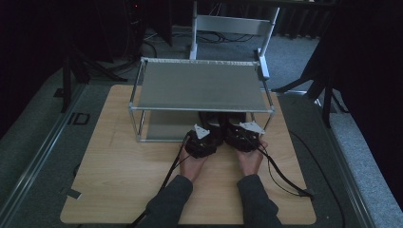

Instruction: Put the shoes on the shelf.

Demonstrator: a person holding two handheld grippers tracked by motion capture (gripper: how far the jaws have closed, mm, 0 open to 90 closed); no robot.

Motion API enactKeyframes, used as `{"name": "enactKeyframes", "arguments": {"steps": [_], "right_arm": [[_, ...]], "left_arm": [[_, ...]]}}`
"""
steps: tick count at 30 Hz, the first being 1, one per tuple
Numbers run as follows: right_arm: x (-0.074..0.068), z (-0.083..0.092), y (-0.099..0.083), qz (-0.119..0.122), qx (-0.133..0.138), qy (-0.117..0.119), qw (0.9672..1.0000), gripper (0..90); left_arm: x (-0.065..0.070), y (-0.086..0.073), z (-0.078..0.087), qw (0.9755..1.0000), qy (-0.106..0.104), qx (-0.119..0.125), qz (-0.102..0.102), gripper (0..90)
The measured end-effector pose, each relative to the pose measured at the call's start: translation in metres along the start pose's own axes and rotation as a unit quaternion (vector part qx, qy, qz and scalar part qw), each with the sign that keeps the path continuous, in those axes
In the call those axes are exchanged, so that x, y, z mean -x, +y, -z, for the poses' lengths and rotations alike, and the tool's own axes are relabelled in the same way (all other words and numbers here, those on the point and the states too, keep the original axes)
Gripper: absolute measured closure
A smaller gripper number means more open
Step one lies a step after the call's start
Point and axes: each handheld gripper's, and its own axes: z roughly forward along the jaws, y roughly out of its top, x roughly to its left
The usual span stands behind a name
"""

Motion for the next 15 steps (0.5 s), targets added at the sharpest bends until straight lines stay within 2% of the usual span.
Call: {"name": "enactKeyframes", "arguments": {"steps": [4,6,7,8,9,11,15], "right_arm": [[0.005,0.006,-0.002,0.004,-0.003,0.014,0.9999,27.6],[0.009,0.013,-0.003,0.003,0.001,0.031,0.9995,27.5],[0.013,0.022,-0.005,0.001,0.003,0.040,0.9992,27.5],[0.013,0.022,-0.005,0.001,0.003,0.040,0.9992,27.5],[0.015,0.026,-0.006,-0.003,0.003,0.050,0.9987,27.4],[0.019,0.035,-0.009,-0.003,0.001,0.052,0.9986,27.5],[0.026,0.045,-0.018,0.003,-0.023,0.053,0.9983,27.5]], "left_arm": [[-0.002,-0.001,0.004,1.0000,0.005,0.001,0.000,40.3],[-0.005,-0.003,0.009,1.0000,0.004,-0.001,-0.001,39.3],[-0.007,-0.004,0.013,1.0000,0.005,-0.001,-0.002,39.3],[-0.009,-0.006,0.017,1.0000,0.006,-0.003,-0.005,39.3],[-0.012,-0.007,0.021,0.9999,0.008,-0.003,-0.005,39.2],[-0.017,-0.009,0.030,0.9999,0.011,-0.002,0.000,39.3],[-0.023,-0.015,0.046,0.9999,0.013,-0.007,0.004,39.4]]}}
